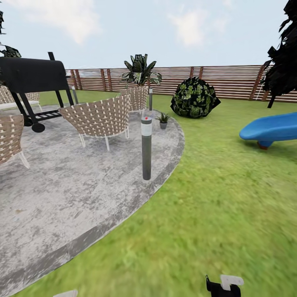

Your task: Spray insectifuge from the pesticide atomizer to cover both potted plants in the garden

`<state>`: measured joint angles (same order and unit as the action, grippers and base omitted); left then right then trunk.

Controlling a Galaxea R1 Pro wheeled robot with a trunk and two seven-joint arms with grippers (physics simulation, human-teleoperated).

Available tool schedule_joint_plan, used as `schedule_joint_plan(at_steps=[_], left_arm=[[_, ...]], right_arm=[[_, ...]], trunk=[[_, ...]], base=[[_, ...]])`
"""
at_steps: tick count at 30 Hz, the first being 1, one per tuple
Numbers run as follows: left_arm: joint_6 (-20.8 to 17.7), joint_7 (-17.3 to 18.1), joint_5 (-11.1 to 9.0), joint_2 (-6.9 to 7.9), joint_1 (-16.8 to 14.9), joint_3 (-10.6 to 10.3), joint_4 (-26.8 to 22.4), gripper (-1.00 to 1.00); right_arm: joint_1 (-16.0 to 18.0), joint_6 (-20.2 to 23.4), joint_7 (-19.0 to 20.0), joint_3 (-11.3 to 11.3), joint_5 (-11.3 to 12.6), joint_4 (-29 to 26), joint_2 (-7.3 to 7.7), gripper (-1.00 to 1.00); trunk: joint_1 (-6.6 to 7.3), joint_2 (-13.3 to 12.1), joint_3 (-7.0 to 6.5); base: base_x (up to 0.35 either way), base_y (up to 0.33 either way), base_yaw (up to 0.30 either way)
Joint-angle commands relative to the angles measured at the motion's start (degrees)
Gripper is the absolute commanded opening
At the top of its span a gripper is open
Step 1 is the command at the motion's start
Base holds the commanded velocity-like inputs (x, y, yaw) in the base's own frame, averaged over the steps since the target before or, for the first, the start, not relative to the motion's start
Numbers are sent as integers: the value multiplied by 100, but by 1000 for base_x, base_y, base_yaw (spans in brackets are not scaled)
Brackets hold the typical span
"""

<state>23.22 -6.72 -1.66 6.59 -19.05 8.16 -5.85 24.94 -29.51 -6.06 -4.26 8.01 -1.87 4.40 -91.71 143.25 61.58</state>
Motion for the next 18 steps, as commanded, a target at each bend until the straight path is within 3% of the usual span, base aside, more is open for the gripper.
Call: schedule_joint_plan(at_steps=[1, 18], left_arm=[[22, 4, -18, 0, -3, 10, 5, -100], [25, 8, -19, -1, -2, 10, 5, -100]], right_arm=[[2, -17, -10, -48, 51, 3, 0, 100], [2, -11, -18, -48, 64, 0, -9, 100]], trunk=[[-2, 2, 5], [-2, 2, 5]], base=[[337, -90, 0], [339, -21, 0]])
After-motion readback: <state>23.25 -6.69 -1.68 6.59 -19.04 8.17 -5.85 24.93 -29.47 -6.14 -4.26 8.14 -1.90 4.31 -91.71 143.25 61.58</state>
